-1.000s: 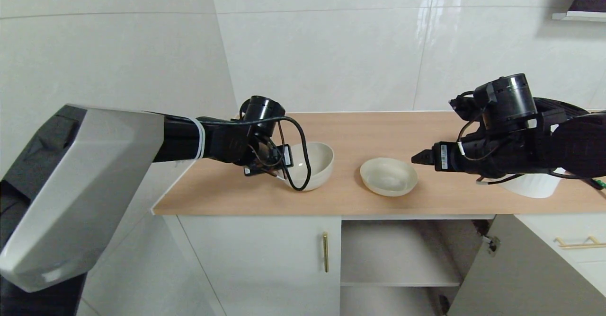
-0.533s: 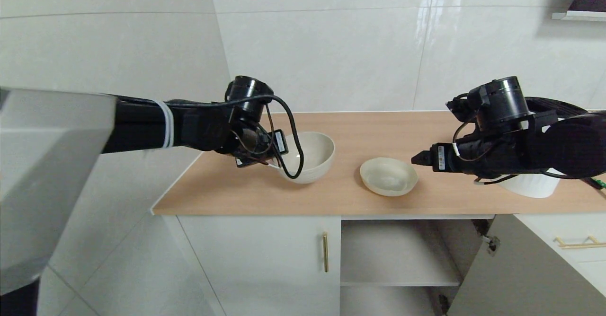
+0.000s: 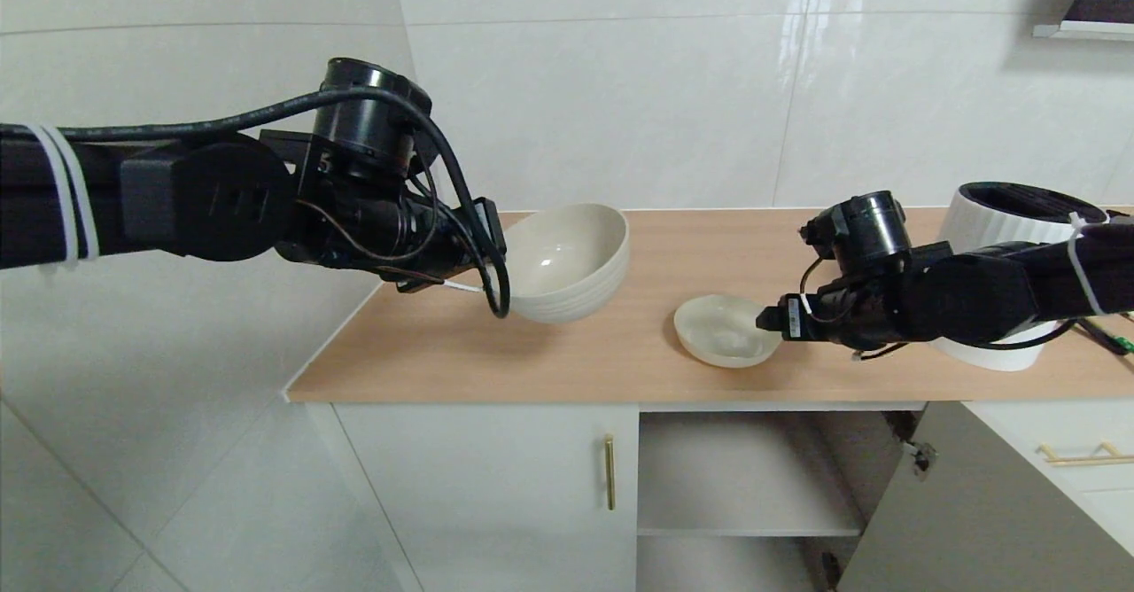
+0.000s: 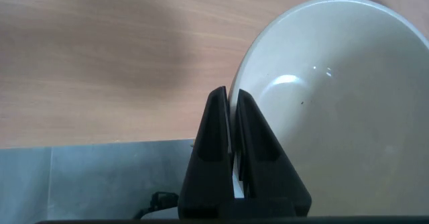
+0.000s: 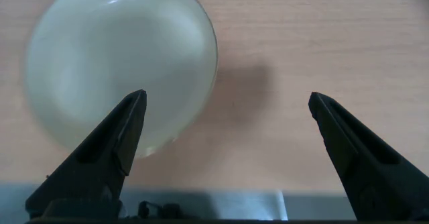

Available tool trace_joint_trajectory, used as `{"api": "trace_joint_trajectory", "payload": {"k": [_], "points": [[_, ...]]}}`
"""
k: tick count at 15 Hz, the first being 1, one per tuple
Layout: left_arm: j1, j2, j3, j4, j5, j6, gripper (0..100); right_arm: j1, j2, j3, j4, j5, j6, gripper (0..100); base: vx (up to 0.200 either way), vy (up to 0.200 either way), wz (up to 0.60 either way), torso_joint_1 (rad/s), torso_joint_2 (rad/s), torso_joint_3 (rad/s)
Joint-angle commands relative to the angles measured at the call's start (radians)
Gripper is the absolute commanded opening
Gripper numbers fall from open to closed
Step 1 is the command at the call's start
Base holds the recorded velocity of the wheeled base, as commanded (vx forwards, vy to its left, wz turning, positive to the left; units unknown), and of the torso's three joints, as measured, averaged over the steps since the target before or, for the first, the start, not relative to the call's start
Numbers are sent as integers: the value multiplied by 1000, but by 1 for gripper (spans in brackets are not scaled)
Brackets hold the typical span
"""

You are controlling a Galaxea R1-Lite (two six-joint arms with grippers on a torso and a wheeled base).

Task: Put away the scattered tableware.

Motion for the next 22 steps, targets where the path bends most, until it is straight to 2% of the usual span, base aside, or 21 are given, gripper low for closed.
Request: {"api": "trace_joint_trajectory", "payload": {"k": [1,6,7,13,15,19,20,22], "points": [[0,-20,4,0,0,0,0,-3,83,-5,-41,-21,1,100,0,0,0,0,0,0],[-2,-27,8,0,0,2,0,-5,103,-17,-57,-38,23,100,0,0,0,0,0,0],[0,-28,8,0,1,2,0,-7,107,-20,-57,-35,23,0,0,0,0,0,0,0],[-2,-37,11,0,0,3,0,-3,101,-31,-57,-27,58,0,0,0,0,0,0,0],[0,-59,28,0,0,3,0,-3,24,-23,-42,34,89,0,0,0,0,0,0,0],[-9,-120,128,-3,1,5,0,1,-146,-14,131,162,110,0,0,0,0,0,0,0],[-9,-163,163,-5,7,3,0,6,-206,0,208,188,110,0,0,0,0,0,0,0],[-12,-254,266,-6,4,8,0,10,-287,44,274,243,121,0,0,0,0,0,0,0]]}}
